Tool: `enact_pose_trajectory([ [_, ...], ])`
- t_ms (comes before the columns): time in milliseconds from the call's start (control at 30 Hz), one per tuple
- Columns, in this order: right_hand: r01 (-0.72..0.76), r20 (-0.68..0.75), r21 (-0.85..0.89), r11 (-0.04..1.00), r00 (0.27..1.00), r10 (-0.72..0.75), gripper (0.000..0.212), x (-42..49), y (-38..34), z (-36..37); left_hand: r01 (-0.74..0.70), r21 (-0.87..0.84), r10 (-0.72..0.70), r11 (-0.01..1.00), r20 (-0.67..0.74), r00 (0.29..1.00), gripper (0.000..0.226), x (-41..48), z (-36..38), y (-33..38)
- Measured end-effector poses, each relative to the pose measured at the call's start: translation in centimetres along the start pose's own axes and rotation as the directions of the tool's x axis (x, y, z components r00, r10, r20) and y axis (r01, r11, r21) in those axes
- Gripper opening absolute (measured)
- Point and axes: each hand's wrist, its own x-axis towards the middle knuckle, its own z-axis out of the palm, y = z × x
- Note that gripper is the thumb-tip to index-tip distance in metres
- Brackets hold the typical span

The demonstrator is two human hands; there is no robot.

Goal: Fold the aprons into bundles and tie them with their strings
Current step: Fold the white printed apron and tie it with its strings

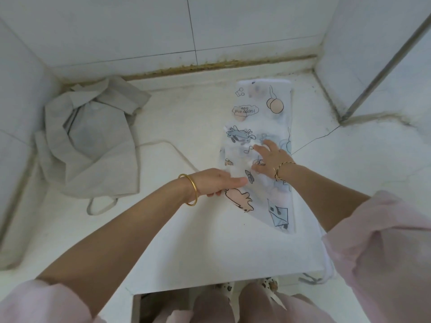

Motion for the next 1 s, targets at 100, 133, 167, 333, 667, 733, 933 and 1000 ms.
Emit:
enact_pose_trajectory([
  [100,0.004,-0.005,0.001,1.000,1.000,-0.004,0.065,0.0,0.1,0.1,0.111,-0.033,-0.108,0.993,0.059,0.992,0.049,-0.1,-0.5,-1.2],
  [133,0.002,-0.012,0.005,1.000,1.000,-0.002,0.064,0.0,0.0,0.2,0.145,-0.070,-0.142,0.987,0.051,0.989,0.037,-0.2,-0.6,-1.7],
  [167,-0.001,-0.018,0.008,1.000,1.000,0.001,0.064,0.0,0.1,0.2,0.181,-0.098,-0.180,0.979,0.018,0.983,0.030,-0.2,-0.6,-2.4],
  [333,-0.008,-0.028,0.030,1.000,1.000,0.009,0.065,-0.1,0.1,0.4,0.337,-0.112,-0.347,0.935,-0.081,0.935,0.022,0.0,0.7,-5.4],
  [667,-0.006,-0.037,0.054,0.999,0.999,0.008,0.066,-0.1,0.2,0.5,0.242,0.176,-0.202,0.954,-0.217,0.955,0.036,0.7,2.0,-4.8],
  [733,-0.002,-0.028,0.056,0.998,1.000,0.003,0.066,0.0,0.3,0.4,0.274,0.339,-0.196,0.900,-0.247,0.949,0.036,1.0,2.7,-4.5],
  [933,0.003,-0.039,0.102,0.995,0.999,0.001,0.068,0.1,0.4,0.6,0.315,0.651,-0.187,0.691,-0.259,0.947,0.031,1.4,3.2,-2.9],
  [1000,0.004,-0.040,0.113,0.994,0.999,0.000,0.070,0.1,0.5,0.5,0.294,0.629,-0.218,0.720,-0.198,0.956,0.027,1.4,2.5,-2.4],
])
